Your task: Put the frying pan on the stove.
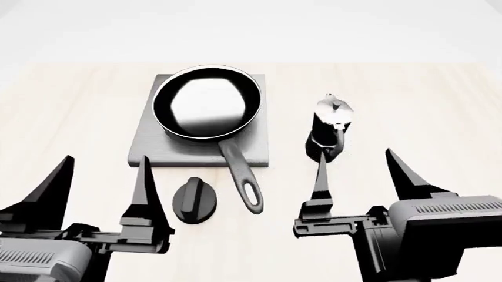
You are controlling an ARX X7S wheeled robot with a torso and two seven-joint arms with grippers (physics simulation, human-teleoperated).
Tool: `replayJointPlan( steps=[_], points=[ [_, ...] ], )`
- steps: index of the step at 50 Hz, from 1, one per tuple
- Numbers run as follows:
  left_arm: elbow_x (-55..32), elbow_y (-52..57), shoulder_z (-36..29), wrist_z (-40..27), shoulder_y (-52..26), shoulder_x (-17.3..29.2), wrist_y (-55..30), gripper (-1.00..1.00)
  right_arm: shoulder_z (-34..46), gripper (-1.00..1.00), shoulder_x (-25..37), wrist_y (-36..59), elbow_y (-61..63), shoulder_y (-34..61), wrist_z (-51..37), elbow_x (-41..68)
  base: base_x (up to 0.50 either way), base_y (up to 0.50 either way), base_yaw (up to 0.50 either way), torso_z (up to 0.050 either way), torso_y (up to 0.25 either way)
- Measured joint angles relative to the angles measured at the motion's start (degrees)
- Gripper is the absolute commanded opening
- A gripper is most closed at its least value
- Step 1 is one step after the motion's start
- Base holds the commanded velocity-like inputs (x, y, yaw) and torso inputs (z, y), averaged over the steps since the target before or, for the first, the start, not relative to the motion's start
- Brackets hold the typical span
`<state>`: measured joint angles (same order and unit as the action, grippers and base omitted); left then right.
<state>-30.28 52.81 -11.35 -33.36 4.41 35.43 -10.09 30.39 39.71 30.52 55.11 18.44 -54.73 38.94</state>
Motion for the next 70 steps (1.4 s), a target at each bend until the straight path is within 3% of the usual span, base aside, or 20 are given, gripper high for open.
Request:
replayJointPlan(
  steps=[41, 70],
  points=[
    [-3.0, -0.6, 4.5, -3.3, 1.6, 1.9, 0.1, 1.00, -12.0, 1.00, 8.7, -13.1, -1.5, -13.2, -3.1, 2.9, 0.00, 0.00, 0.00, 0.000, 0.000],
    [-6.9, -0.6, 15.1, -4.8, 9.3, 4.8, 5.6, 1.00, -27.3, 1.00, 16.9, -23.9, -0.1, -28.8, -7.4, 6.1, 0.00, 0.00, 0.00, 0.000, 0.000]
  ],
)
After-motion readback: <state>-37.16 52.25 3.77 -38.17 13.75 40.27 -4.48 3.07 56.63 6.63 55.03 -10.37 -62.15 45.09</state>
